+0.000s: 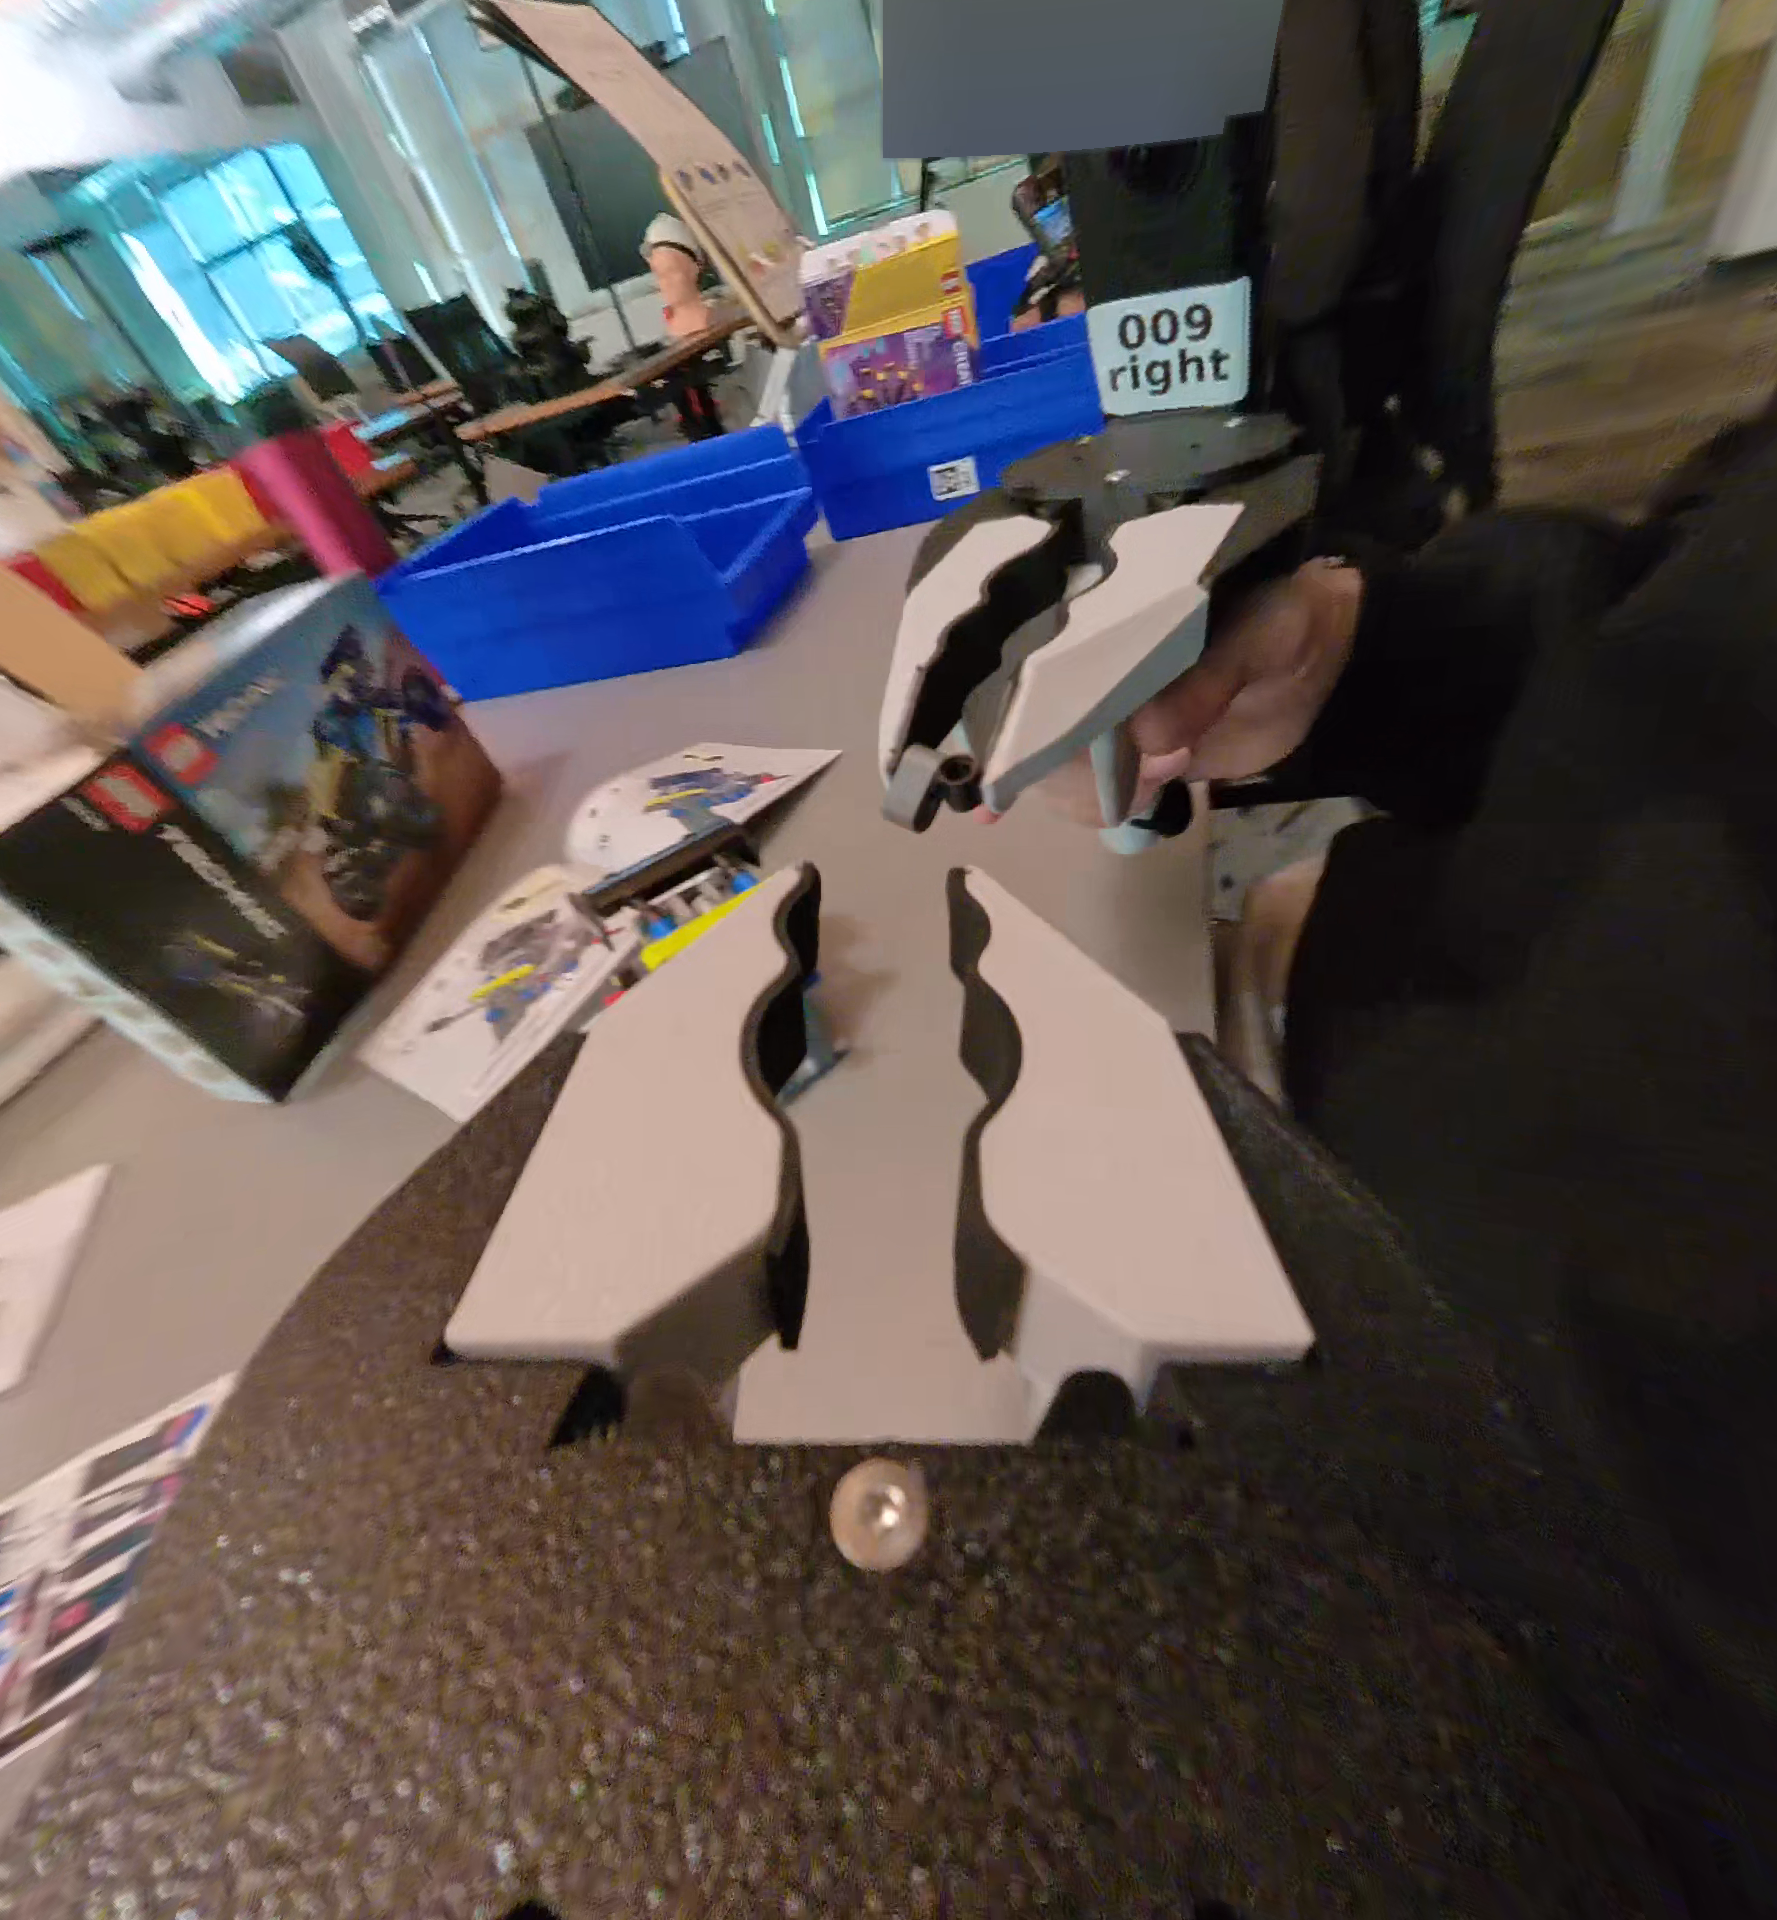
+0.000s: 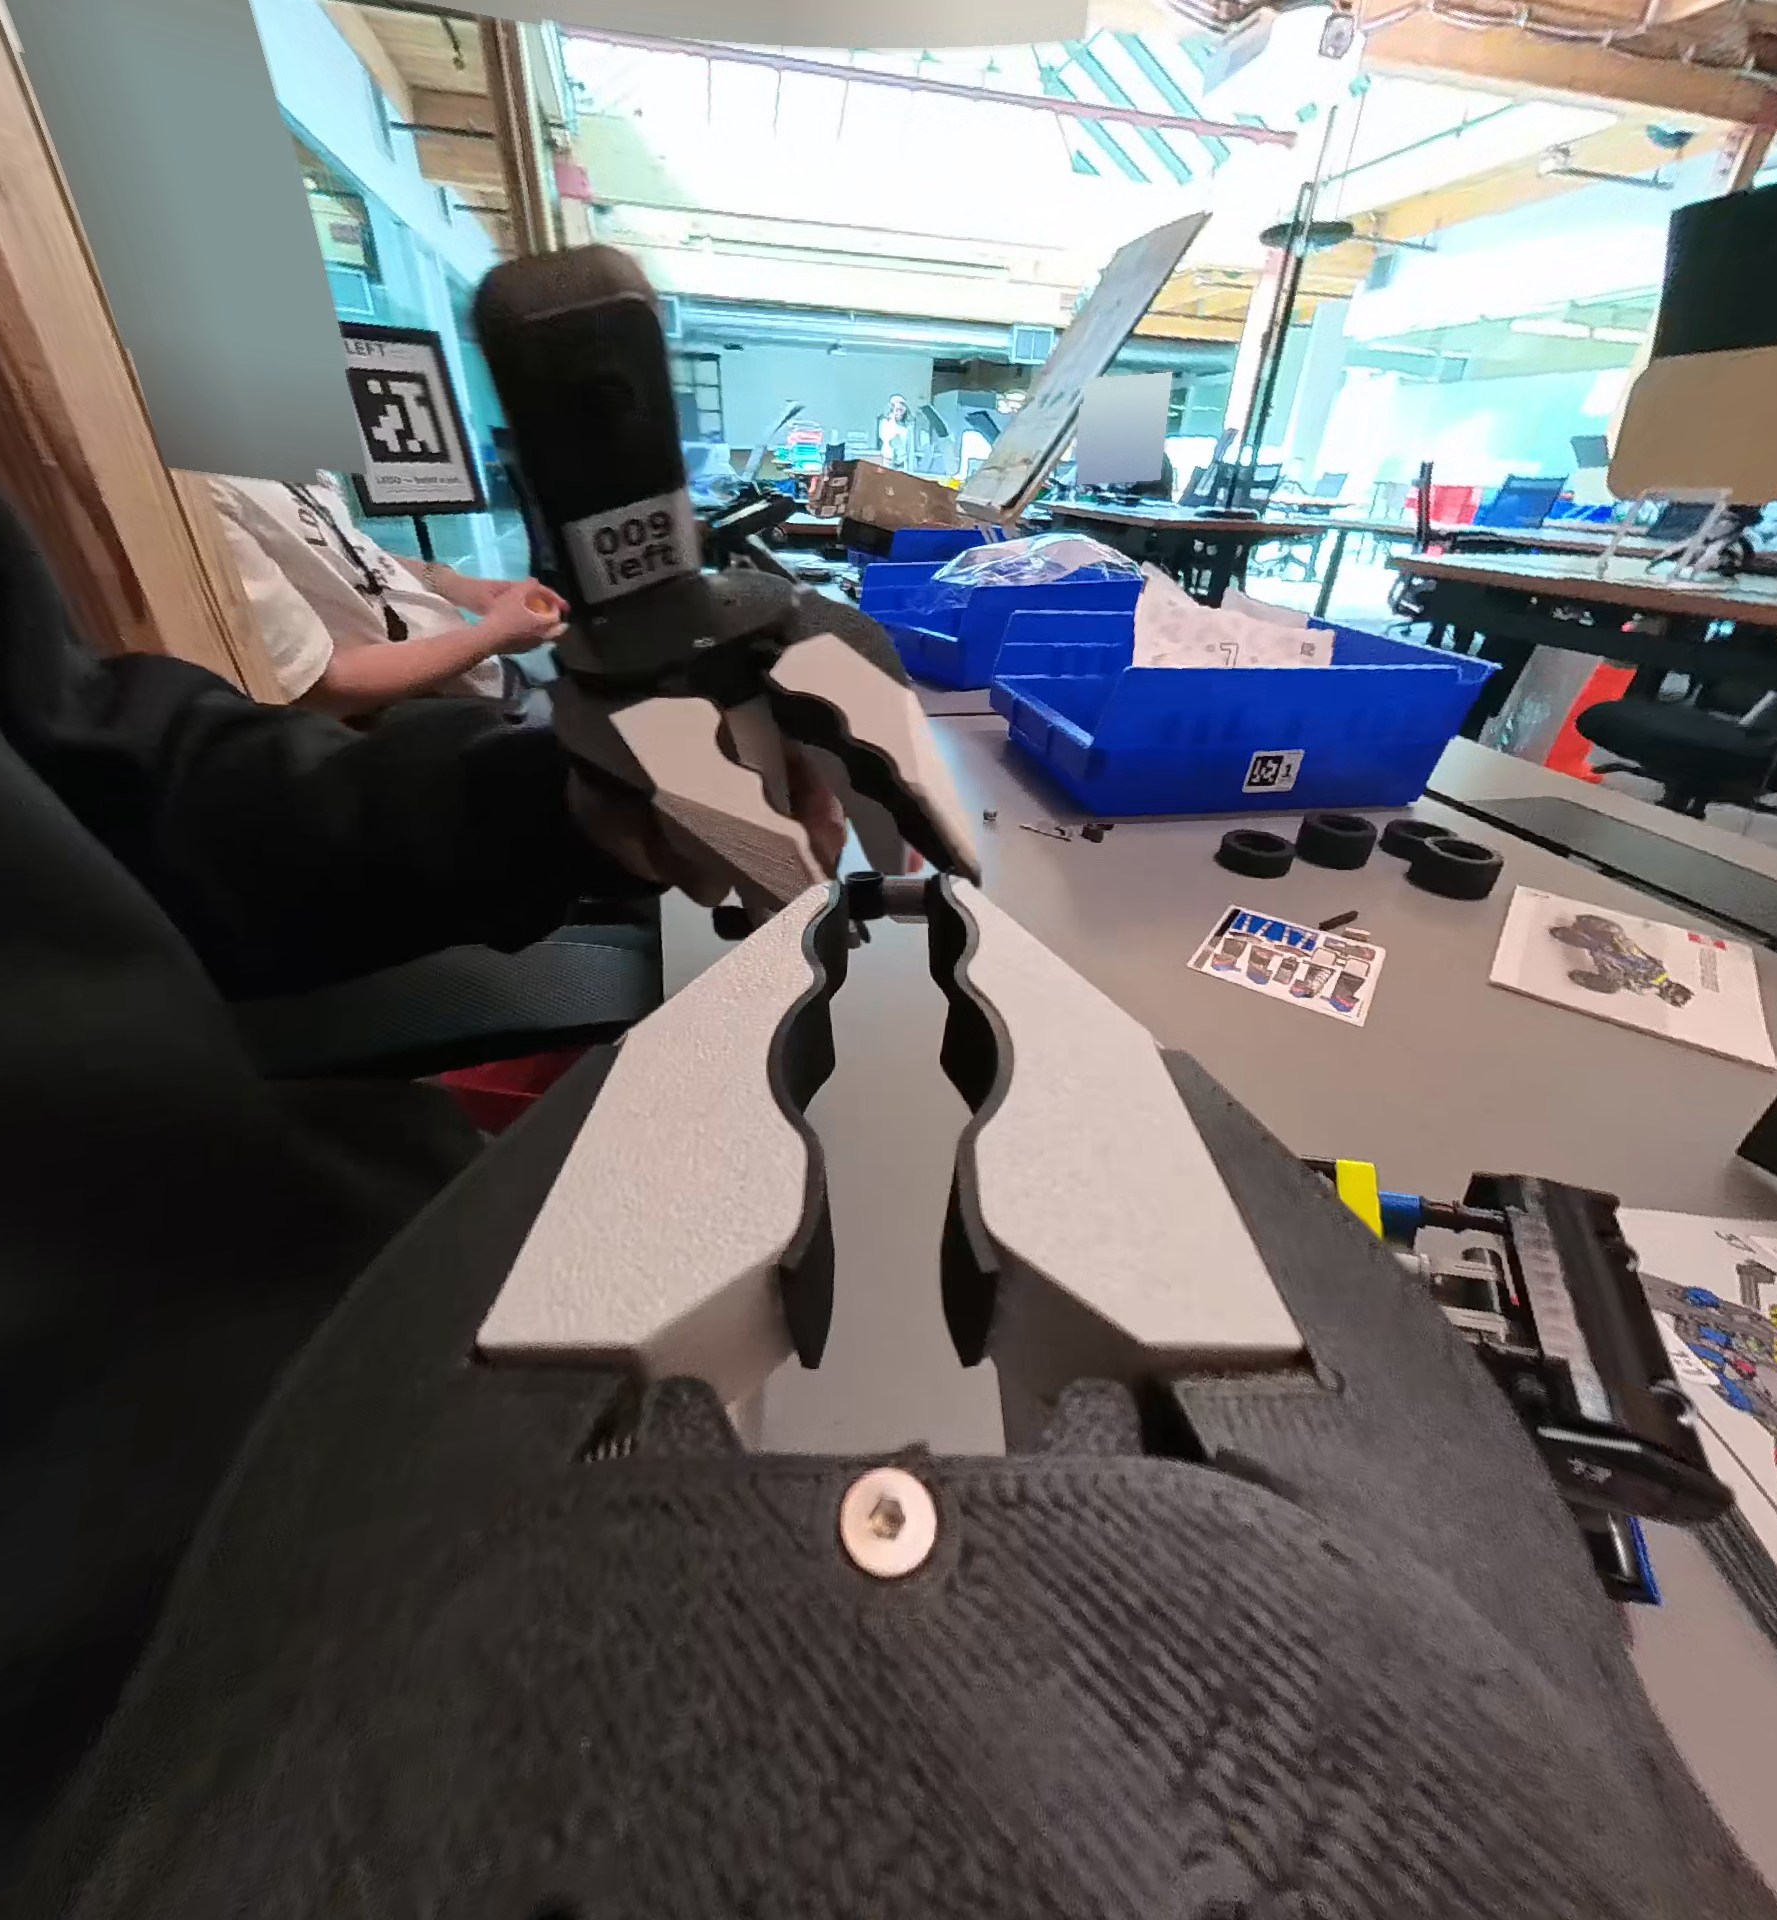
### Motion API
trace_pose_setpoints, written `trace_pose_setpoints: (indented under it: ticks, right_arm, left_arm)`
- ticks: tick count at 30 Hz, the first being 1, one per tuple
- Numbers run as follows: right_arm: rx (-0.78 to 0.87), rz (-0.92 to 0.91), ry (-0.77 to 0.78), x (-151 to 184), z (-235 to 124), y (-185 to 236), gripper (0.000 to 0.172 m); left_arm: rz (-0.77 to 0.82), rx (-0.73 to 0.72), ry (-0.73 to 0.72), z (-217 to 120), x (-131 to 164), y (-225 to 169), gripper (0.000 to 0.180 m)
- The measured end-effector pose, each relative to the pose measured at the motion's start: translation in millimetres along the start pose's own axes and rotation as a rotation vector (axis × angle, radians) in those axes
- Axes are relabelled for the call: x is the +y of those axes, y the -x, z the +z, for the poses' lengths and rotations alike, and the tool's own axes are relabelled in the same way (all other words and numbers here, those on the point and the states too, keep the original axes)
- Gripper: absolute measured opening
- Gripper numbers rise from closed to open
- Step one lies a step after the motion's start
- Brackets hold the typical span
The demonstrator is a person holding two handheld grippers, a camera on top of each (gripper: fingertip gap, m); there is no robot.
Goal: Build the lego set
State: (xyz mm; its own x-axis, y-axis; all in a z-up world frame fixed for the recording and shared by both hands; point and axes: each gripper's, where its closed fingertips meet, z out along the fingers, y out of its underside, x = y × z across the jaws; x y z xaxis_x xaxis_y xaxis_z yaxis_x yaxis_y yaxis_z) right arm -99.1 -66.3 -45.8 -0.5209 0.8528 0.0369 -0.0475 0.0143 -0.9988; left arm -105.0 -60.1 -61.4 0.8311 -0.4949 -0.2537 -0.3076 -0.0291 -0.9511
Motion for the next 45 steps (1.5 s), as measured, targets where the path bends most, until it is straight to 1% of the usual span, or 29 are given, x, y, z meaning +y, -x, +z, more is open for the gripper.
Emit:
trace_pose_setpoints:
  ticks: [2,5,6,8,10,13,15,17,19,21,23,26,31,33,35,37,39,40,41,42,44,45]
  right_arm:
    - [-0.059,-0.015,0.004,1.0,-1.0,9.2,0.013]
    - [-0.086,-0.041,0.012,4.5,-4.9,13.5,0.013]
    - [-0.057,-0.038,0.007,4.7,-6.4,9.0,0.013]
    - [-0.083,-0.028,-0.012,5.3,-10.0,11.1,0.013]
    - [-0.076,-0.022,-0.012,8.7,-12.9,8.8,0.013]
    - [-0.092,-0.028,0.001,14.1,-17.4,10.0,0.013]
    - [-0.097,-0.086,0.013,15.8,-21.7,10.7,0.013]
    - [-0.086,-0.164,0.035,17.6,-26.3,8.4,0.013]
    - [-0.094,-0.21,0.047,19.5,-29.6,7.5,0.013]
    - [-0.107,-0.221,0.015,14.7,-30.8,8.6,0.013]
    - [-0.11,-0.246,-0.02,10.1,-31.4,9.7,0.013]
    - [-0.124,-0.262,-0.01,12.7,-30.1,11.8,0.013]
    - [-0.174,-0.301,0.009,15.6,-29.1,22.8,0.013]
    - [-0.186,-0.303,0.001,14.0,-29.5,25.5,0.013]
    - [-0.19,-0.297,0.0,14.2,-29.4,26.1,0.013]
    - [-0.189,-0.282,-0.014,13.0,-29.2,26.2,0.013]
    - [-0.118,-0.272,-0.023,11.9,-28.5,15.6,0.014]
    - [-0.063,-0.266,-0.02,12.4,-28.2,7.3,0.012]
    - [0.001,-0.255,-0.019,12.1,-27.8,-2.5,0.013]
    - [0.05,-0.234,-0.021,11.6,-27.2,-9.7,0.018]
    - [0.093,-0.165,-0.023,11.1,-24.1,-16.9,0.021]
    - [0.11,-0.131,-0.035,9.5,-22.2,-19.4,0.023]
  left_arm:
    - [-0.024,0.05,0.001,2.1,1.0,-4.8,0.022]
    - [0.05,0.115,0.02,8.0,1.2,-17.8,0.021]
    - [0.068,0.127,0.046,11.1,3.8,-20.5,0.022]
    - [0.114,0.121,0.076,17.2,6.8,-21.2,0.017]
    - [0.155,0.086,0.051,22.0,3.1,-18.4,0.011]
    - [0.113,0.139,0.051,28.3,7.1,-26.2,0.013]
    - [0.021,0.202,0.031,29.4,7.9,-32.8,0.02]
    - [-0.143,0.24,0.003,28.7,6.4,-30.4,0.021]
    - [-0.314,0.315,-0.027,26.3,3.8,-30.6,0.022]
    - [-0.475,0.393,-0.024,25.6,3.0,-31.4,0.022]
    - [-0.598,0.478,-0.027,25.0,-0.2,-35.8,0.022]
    - [-0.726,0.566,-0.049,24.3,-7.2,-39.0,0.019]
    - [-0.802,0.653,-0.072,21.6,-13.4,-44.1,0.017]
    - [-0.835,0.655,-0.077,21.5,-12.8,-42.8,0.008]
    - [-0.863,0.662,-0.081,21.2,-12.5,-43.1,0.008]
    - [-0.849,0.647,-0.101,20.8,-13.4,-42.0,0.007]
    - [-0.835,0.558,-0.154,22.7,-15.9,-30.8,0.006]
    - [-0.837,0.487,-0.182,24.1,-16.4,-21.0,0.005]
    - [-0.835,0.402,-0.208,25.4,-16.1,-10.1,0.004]
    - [-0.816,0.342,-0.238,25.0,-17.2,-2.9,0.005]
    - [-0.758,0.218,-0.292,24.3,-19.4,8.9,0.005]
    - [-0.733,0.183,-0.304,24.3,-20.0,10.8,0.004]
